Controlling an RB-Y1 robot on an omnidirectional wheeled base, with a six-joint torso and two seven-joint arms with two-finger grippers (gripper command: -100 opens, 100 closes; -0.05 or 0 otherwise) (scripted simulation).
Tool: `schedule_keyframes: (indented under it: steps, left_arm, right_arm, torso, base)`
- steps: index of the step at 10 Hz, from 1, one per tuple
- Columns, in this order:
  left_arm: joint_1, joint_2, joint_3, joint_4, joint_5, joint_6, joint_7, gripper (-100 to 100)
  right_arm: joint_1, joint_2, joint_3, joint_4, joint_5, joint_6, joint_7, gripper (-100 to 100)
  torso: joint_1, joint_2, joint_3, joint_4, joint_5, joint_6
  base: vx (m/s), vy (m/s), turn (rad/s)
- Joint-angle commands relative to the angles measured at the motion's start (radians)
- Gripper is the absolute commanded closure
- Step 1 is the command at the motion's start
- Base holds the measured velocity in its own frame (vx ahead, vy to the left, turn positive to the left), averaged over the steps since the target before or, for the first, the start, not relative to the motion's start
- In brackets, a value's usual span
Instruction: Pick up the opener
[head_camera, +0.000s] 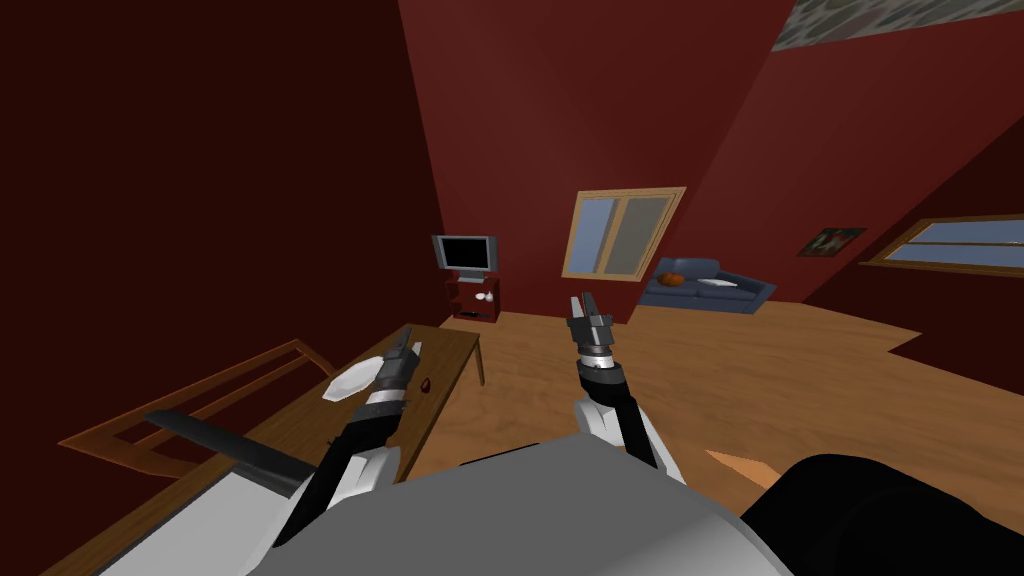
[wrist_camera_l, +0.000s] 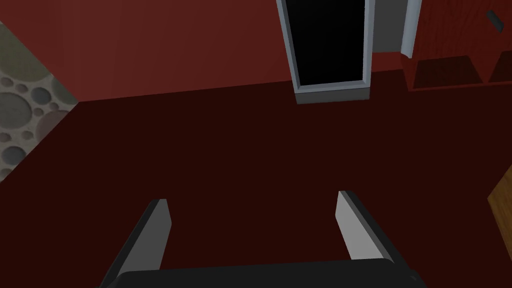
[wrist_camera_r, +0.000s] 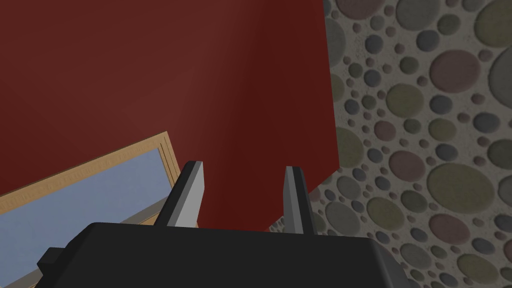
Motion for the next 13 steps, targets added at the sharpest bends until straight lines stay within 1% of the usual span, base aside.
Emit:
schedule_keyframes:
  steps: [1, 2, 3, 4, 5, 6, 7, 8, 9, 10, 11, 12, 13]
  left_arm:
    - [-0.020, 0.015, 0.001, 0.024, 0.007, 0.050, -0.006, -100]
    - [-0.020, 0.015, 0.001, 0.024, 0.007, 0.067, -0.006, -100]
    - [-0.036, 0.030, 0.004, 0.047, 0.014, 0.097, -0.009, -100]
    - [-0.036, 0.030, 0.004, 0.047, 0.014, 0.120, -0.009, -100]
    - [-0.052, 0.044, 0.008, 0.071, 0.023, 0.153, -0.013, -100]
    - [-0.052, 0.044, 0.008, 0.071, 0.023, 0.175, -0.013, -100]
    - [-0.069, 0.057, 0.013, 0.096, 0.032, 0.208, -0.018, -100]
    - [-0.069, 0.057, 0.013, 0.096, 0.032, 0.231, -0.018, -100]
    - [-0.087, 0.071, 0.018, 0.122, 0.043, 0.259, -0.022, -100]
    - [-0.087, 0.071, 0.018, 0.122, 0.043, 0.289, -0.022, -100]
    - [-0.104, 0.084, 0.024, 0.149, 0.054, 0.313, -0.027, -100]
    - [-0.104, 0.084, 0.024, 0.149, 0.054, 0.341, -0.027, -100]
    - [-0.123, 0.097, 0.031, 0.177, 0.065, 0.374, -0.032, -100]
  right_arm:
    - [0.000, 0.000, 0.000, 0.000, 0.000, 0.000, 0.000, 0]
    - [0.000, 0.000, 0.000, 0.000, 0.000, 0.000, 0.000, 0]
    - [0.000, 0.000, 0.000, 0.000, 0.000, 0.000, 0.000, 0]
    - [0.000, 0.000, 0.000, 0.000, 0.000, 0.000, 0.000, 0]
    - [0.000, 0.000, 0.000, 0.000, 0.000, 0.000, 0.000, 0]
    - [0.000, 0.000, 0.000, 0.000, 0.000, 0.000, 0.000, 0]
    - [0.000, 0.000, 0.000, 0.000, 0.000, 0.000, 0.000, 0]
    - [0.000, 0.000, 0.000, 0.000, 0.000, 0.000, 0.000, 0]
    - [0.000, 0.000, 0.000, 0.000, 0.000, 0.000, 0.000, 0]
    - [0.000, 0.000, 0.000, 0.000, 0.000, 0.000, 0.000, 0]
    - [0.000, 0.000, 0.000, 0.000, 0.000, 0.000, 0.000, 0]
    - [0.000, 0.000, 0.000, 0.000, 0.000, 0.000, 0.000, 0]
    - [0.000, 0.000, 0.000, 0.000, 0.000, 0.000, 0.000, 0]
  torso:
    - [0.000, 0.000, 0.000, 0.000, 0.000, 0.000]
    - [0.000, 0.000, 0.000, 0.000, 0.000, 0.000]
    - [0.000, 0.000, 0.000, 0.000, 0.000, 0.000]
    - [0.001, 0.000, 0.000, 0.000, 0.000, 0.000]
    - [0.001, 0.000, 0.000, 0.000, 0.000, 0.000]
    - [0.000, 0.000, 0.000, 0.000, 0.000, 0.000]
    - [0.000, 0.000, 0.000, 0.000, 0.000, 0.000]
    - [0.000, 0.000, 0.000, 0.000, 0.000, 0.000]
    - [0.000, 0.000, 0.000, 0.000, 0.000, 0.000]
    - [0.000, 0.000, 0.000, 0.000, 0.000, 0.000]
    - [0.000, 0.000, 0.000, 0.000, 0.000, 0.000]
    - [0.000, 0.000, 0.000, 0.000, 0.000, 0.000]
    - [0.000, 0.000, 0.000, 0.000, 0.000, 0.000]
  base:
    - [0.038, -0.026, 0.002]
    - [0.034, -0.019, 0.002]
    - [0.043, -0.013, 0.005]
    - [0.039, -0.013, 0.001]
    - [0.045, -0.023, 0.005]
    - [0.037, -0.021, 0.003]
    - [0.039, -0.029, 0.005]
    - [0.036, -0.022, 0.004]
    - [0.038, -0.022, 0.003]
    - [0.034, -0.015, 0.004]
    - [0.045, -0.020, 0.004]
    - [0.036, -0.018, 0.004]
    - [0.039, -0.020, 0.005]
